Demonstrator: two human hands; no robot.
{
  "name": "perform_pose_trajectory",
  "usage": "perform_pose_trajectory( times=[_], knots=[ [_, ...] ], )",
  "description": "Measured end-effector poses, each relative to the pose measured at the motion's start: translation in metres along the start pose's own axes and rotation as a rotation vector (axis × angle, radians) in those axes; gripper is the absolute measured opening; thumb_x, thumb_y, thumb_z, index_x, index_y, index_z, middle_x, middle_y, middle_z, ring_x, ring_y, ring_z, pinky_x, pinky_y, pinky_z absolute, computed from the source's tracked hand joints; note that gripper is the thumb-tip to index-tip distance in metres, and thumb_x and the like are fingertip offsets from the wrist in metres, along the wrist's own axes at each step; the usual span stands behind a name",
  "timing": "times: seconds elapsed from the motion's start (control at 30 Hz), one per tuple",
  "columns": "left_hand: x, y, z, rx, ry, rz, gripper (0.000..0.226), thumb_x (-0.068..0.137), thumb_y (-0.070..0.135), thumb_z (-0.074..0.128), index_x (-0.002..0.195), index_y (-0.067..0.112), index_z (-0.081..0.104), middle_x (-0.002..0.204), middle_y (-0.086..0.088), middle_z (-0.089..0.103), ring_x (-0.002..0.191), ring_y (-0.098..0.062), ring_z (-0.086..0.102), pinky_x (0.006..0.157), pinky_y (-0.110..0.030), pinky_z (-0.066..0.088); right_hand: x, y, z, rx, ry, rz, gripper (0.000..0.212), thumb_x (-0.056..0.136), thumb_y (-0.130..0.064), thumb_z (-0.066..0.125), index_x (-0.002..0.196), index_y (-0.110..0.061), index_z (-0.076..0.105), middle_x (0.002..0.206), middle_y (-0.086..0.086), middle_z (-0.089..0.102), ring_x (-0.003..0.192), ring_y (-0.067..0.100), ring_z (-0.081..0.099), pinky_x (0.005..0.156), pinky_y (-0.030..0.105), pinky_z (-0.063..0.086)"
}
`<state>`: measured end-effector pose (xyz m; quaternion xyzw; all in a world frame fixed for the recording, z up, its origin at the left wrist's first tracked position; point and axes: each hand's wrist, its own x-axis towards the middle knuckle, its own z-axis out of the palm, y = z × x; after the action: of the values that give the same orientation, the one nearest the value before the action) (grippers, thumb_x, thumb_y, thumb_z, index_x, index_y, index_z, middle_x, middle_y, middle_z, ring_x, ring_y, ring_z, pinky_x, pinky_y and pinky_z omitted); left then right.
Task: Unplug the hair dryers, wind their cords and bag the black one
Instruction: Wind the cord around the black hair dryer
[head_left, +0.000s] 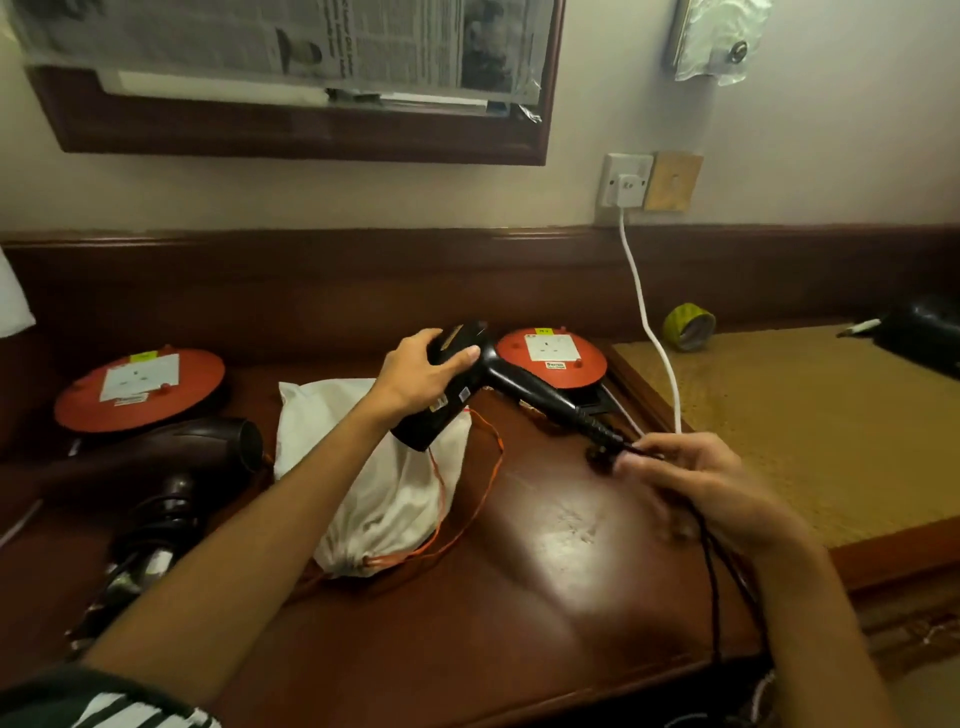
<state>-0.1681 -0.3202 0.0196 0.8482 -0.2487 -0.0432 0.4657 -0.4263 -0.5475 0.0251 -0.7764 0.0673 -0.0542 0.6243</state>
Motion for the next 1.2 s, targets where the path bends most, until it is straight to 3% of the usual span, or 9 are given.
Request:
perform_pose_trajectory(
  times=[0.17, 0.3, 0.4, 0.5, 0.6, 0.7, 0.9, 1.03, 1.2],
  knots=[
    [-0.017, -0.006, -0.014, -0.213, -0.085, -0.094, 0.082, 0.091, 0.049, 0.073, 0.157, 0.02, 0.034, 0.148, 0.0, 0.052, 0.131, -0.019, 0.056, 0.11, -0.043, 0.049, 0.037, -0.031, -0.003, 0.21, 0.154, -0.26, 0.02, 0.093, -0.016, 0.059, 0.095, 0.001, 0.07, 0.054, 0.001, 0.029, 0.039, 0.008, 0.025, 0.037, 0.017, 0.023],
    [-0.035, -0.004, -0.02, -0.359, -0.402, -0.116, 0.099, 0.096, 0.033, 0.071, 0.16, 0.048, -0.002, 0.136, -0.01, 0.064, 0.111, -0.028, 0.073, 0.083, -0.043, 0.063, 0.068, -0.094, 0.013, 0.176, 0.104, -0.422, 0.017, 0.097, -0.016, 0.057, 0.091, -0.002, 0.063, 0.055, 0.004, 0.031, 0.042, 0.01, 0.027, 0.038, 0.023, 0.02],
    [-0.041, 0.012, -0.027, -0.189, -0.505, 0.042, 0.096, 0.092, 0.02, 0.077, 0.156, 0.059, 0.016, 0.155, 0.006, 0.041, 0.13, -0.016, 0.062, 0.099, -0.037, 0.057, 0.091, -0.129, 0.039, 0.02, 0.015, -0.468, 0.016, 0.103, -0.012, 0.052, 0.091, -0.006, 0.062, 0.06, 0.008, 0.041, 0.047, 0.017, 0.032, 0.039, 0.025, 0.025],
    [-0.052, 0.044, -0.022, -0.189, -0.573, 0.234, 0.064, 0.098, 0.017, 0.069, 0.146, 0.048, 0.043, 0.139, 0.033, 0.055, 0.126, 0.016, 0.052, 0.105, -0.016, 0.043, 0.105, -0.145, 0.066, 0.015, -0.074, -0.479, 0.021, 0.105, -0.013, 0.05, 0.088, -0.009, 0.061, 0.062, 0.006, 0.043, 0.047, 0.015, 0.033, 0.041, 0.025, 0.024],
    [-0.056, 0.053, -0.01, -0.335, -0.464, 0.319, 0.025, 0.106, 0.01, 0.055, 0.129, 0.015, 0.062, 0.116, -0.002, 0.071, 0.114, -0.005, 0.068, 0.095, -0.025, 0.053, 0.108, -0.156, 0.074, 0.095, -0.073, -0.47, 0.022, 0.105, -0.018, 0.05, 0.089, -0.007, 0.06, 0.062, 0.006, 0.041, 0.045, 0.013, 0.03, 0.042, 0.03, 0.019],
    [-0.058, 0.047, -0.006, -0.482, -0.411, 0.297, 0.037, 0.106, 0.032, 0.055, 0.132, 0.007, 0.055, 0.121, -0.018, 0.072, 0.118, -0.043, 0.065, 0.104, -0.061, 0.049, 0.108, -0.166, 0.065, 0.275, -0.081, -0.393, 0.024, 0.106, -0.021, 0.049, 0.088, -0.009, 0.059, 0.061, 0.004, 0.043, 0.042, 0.011, 0.032, 0.038, 0.025, 0.023],
    [-0.052, 0.046, -0.022, -0.785, -0.086, 0.186, 0.028, 0.097, 0.038, 0.062, 0.101, 0.01, 0.06, 0.083, -0.011, 0.07, 0.073, -0.025, 0.069, 0.071, -0.036, 0.058, 0.091, -0.13, 0.052, 0.334, -0.175, -0.211, 0.014, 0.104, -0.018, 0.052, 0.094, -0.009, 0.053, 0.056, 0.005, 0.041, 0.037, 0.016, 0.043, 0.039, 0.029, 0.046],
    [-0.035, 0.044, -0.071, -0.86, 0.136, 0.044, 0.033, 0.098, 0.04, 0.058, 0.108, 0.008, 0.057, 0.08, -0.009, 0.069, 0.07, -0.024, 0.07, 0.071, -0.037, 0.062, 0.062, -0.045, 0.072, 0.324, -0.221, -0.102, 0.015, 0.097, -0.019, 0.06, 0.1, -0.005, 0.065, 0.057, 0.011, 0.045, 0.034, 0.017, 0.042, 0.038, 0.027, 0.044],
    [-0.02, 0.03, -0.083, -0.274, 0.096, -0.021, 0.029, 0.106, 0.043, 0.049, 0.106, 0.015, 0.054, 0.096, -0.013, 0.064, 0.078, -0.021, 0.065, 0.079, -0.044, 0.055, 0.059, -0.022, 0.086, -0.41, -0.167, -0.242, 0.024, 0.103, -0.02, 0.055, 0.106, -0.03, 0.076, 0.059, -0.009, 0.056, 0.052, 0.007, 0.049, 0.051, 0.026, 0.037]
  ],
)
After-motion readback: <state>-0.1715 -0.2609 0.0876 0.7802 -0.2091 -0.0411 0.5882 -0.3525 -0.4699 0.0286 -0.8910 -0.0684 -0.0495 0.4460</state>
